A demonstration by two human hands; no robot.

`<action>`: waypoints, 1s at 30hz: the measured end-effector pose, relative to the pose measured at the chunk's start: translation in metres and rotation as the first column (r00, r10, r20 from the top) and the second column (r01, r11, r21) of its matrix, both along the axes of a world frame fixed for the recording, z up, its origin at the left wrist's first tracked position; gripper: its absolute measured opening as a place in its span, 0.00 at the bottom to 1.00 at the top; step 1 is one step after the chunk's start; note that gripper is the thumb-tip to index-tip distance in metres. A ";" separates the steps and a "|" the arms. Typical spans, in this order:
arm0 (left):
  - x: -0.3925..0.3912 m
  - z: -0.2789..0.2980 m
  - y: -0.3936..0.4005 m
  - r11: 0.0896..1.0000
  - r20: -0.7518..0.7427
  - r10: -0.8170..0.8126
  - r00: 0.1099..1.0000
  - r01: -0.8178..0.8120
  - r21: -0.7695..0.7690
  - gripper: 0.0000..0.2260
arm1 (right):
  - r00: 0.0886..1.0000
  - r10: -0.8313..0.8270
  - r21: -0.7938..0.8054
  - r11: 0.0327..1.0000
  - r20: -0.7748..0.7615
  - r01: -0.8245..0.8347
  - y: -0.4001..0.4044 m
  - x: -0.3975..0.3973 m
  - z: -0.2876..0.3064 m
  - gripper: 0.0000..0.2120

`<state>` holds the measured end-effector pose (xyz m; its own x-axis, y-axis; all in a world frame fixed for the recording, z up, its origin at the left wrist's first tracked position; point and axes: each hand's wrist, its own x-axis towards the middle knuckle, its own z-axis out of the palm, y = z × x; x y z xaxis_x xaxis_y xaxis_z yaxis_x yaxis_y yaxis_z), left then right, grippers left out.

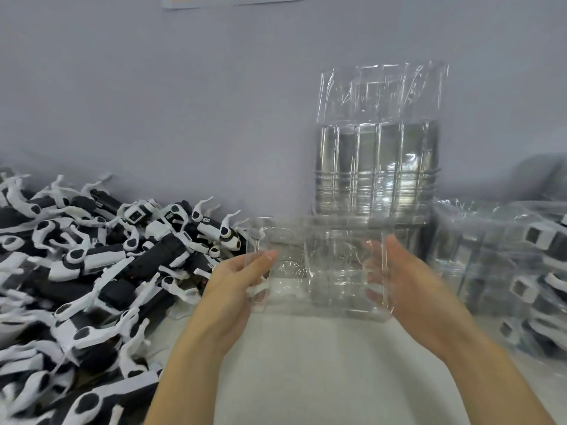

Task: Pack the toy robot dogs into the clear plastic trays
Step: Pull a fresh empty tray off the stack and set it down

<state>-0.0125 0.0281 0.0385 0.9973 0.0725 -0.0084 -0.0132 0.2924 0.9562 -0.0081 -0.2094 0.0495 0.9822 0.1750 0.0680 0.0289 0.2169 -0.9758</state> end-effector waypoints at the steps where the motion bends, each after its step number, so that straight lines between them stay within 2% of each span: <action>1: 0.000 -0.001 0.001 0.999 -0.020 -0.028 0.999 0.028 0.016 0.08 | 1.000 0.001 -0.031 1.000 0.000 -0.001 0.001 0.000 0.000 0.26; 3: 0.000 -0.004 0.003 0.997 -0.075 -0.059 0.995 0.062 0.035 0.19 | 1.000 0.023 -0.098 0.995 -0.001 -0.023 0.002 0.003 -0.003 0.25; 5: -0.001 -0.004 0.002 0.999 -0.133 -0.051 0.990 0.052 0.009 0.25 | 0.999 0.034 -0.136 0.990 -0.028 -0.038 0.003 0.005 -0.007 0.23; 8: -0.001 -0.003 0.002 0.998 -0.181 0.000 0.983 -0.013 -0.069 0.24 | 0.995 0.027 -0.115 0.993 -0.097 -0.038 0.002 0.006 -0.012 0.24; 10: 0.000 -0.004 0.004 0.996 -0.154 0.022 0.988 -0.035 -0.087 0.25 | 0.992 -0.014 -0.114 0.994 -0.125 0.000 0.001 0.005 -0.012 0.24; 12: 0.001 -0.006 0.007 0.994 -0.123 0.079 0.989 -0.088 -0.072 0.30 | 0.985 -0.102 -0.154 0.985 -0.136 0.081 -0.002 0.006 -0.013 0.31; 15: 0.003 -0.010 0.009 0.991 -0.127 0.124 0.984 -0.130 -0.043 0.33 | 0.976 -0.140 -0.161 0.981 -0.169 0.113 -0.005 0.006 -0.013 0.32; 18: 0.002 -0.010 0.009 0.998 -0.165 0.047 0.985 -0.052 -0.029 0.29 | 0.970 -0.082 -0.132 0.990 -0.229 0.053 -0.007 0.006 -0.013 0.25; 21: 0.000 -0.010 0.009 0.996 -0.219 -0.085 0.972 0.073 -0.058 0.25 | 0.950 -0.004 -0.131 0.991 -0.313 -0.039 -0.014 0.006 -0.014 0.26; 23: -0.001 -0.011 0.008 0.992 -0.274 -0.121 0.954 0.104 -0.076 0.31 | 0.935 0.064 -0.130 0.985 -0.349 -0.116 -0.017 0.005 -0.015 0.28; 26: 0.001 -0.016 0.006 0.990 -0.350 -0.134 0.927 0.136 -0.018 0.42 | 0.919 0.117 -0.173 0.966 -0.377 -0.194 -0.018 0.004 -0.018 0.31; 30: -0.001 -0.022 0.002 0.995 -0.377 -0.088 0.922 0.101 0.015 0.41 | 0.904 0.138 -0.188 0.955 -0.405 -0.230 -0.019 0.005 -0.022 0.34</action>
<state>-0.0130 0.0300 0.0165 0.9237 -0.0154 -0.3827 0.3748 0.2420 0.8950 -0.0034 -0.2285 0.0279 0.8721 0.3209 -0.3694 -0.3754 -0.0453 -0.9258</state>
